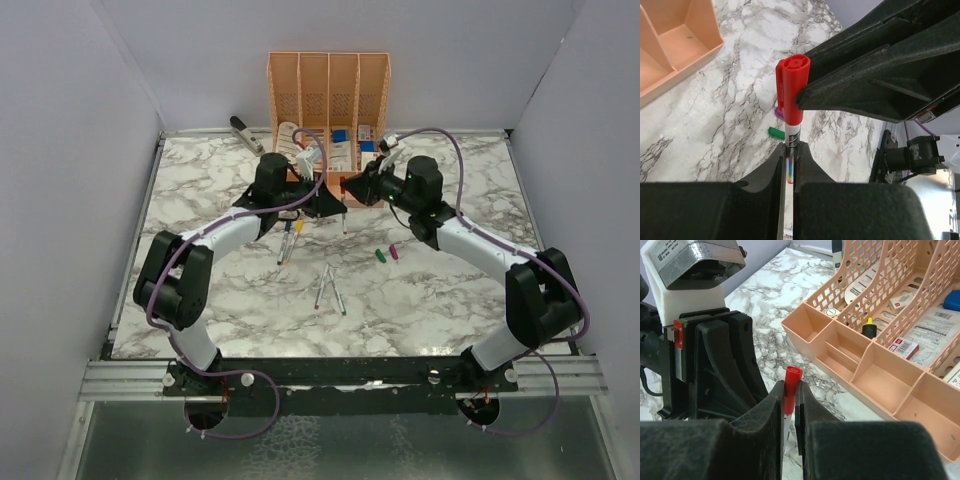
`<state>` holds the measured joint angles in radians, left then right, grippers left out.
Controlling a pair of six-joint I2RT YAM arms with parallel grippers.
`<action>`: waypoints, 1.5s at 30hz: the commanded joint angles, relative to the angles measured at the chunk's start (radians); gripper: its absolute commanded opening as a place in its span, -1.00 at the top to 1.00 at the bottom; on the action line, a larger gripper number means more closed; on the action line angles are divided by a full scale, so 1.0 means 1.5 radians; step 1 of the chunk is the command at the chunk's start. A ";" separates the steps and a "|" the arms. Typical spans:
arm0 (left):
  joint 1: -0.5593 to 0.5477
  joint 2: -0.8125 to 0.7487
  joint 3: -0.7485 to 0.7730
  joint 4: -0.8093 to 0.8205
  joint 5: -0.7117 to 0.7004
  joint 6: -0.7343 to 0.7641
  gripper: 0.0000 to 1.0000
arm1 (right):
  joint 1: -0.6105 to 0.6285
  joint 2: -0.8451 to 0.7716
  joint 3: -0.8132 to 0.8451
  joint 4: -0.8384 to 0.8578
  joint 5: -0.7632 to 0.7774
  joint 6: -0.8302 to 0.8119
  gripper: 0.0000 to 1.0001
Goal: Insert the pens into the pen caps
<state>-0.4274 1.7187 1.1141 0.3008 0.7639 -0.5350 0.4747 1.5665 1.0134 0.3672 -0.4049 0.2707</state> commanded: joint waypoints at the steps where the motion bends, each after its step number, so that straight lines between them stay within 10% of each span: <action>1: 0.042 -0.067 0.021 0.112 -0.109 0.006 1.00 | 0.026 0.032 -0.023 -0.180 -0.033 -0.039 0.98; 15: 0.047 -0.077 0.005 0.075 -0.118 0.026 1.00 | 0.055 0.028 -0.029 -0.166 0.026 -0.009 0.98; 30: 0.047 -0.004 0.127 -0.490 -0.270 0.244 1.00 | 0.055 0.008 0.051 -0.227 0.302 -0.014 0.96; 45: 0.030 0.086 0.134 -0.600 -0.242 0.263 1.00 | 0.055 -0.032 0.053 -0.245 0.423 0.002 0.93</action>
<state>-0.3676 1.8225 1.2972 -0.5301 0.4049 -0.1802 0.5606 1.5681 1.0946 -0.0010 0.1699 0.2596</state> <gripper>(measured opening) 0.054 0.030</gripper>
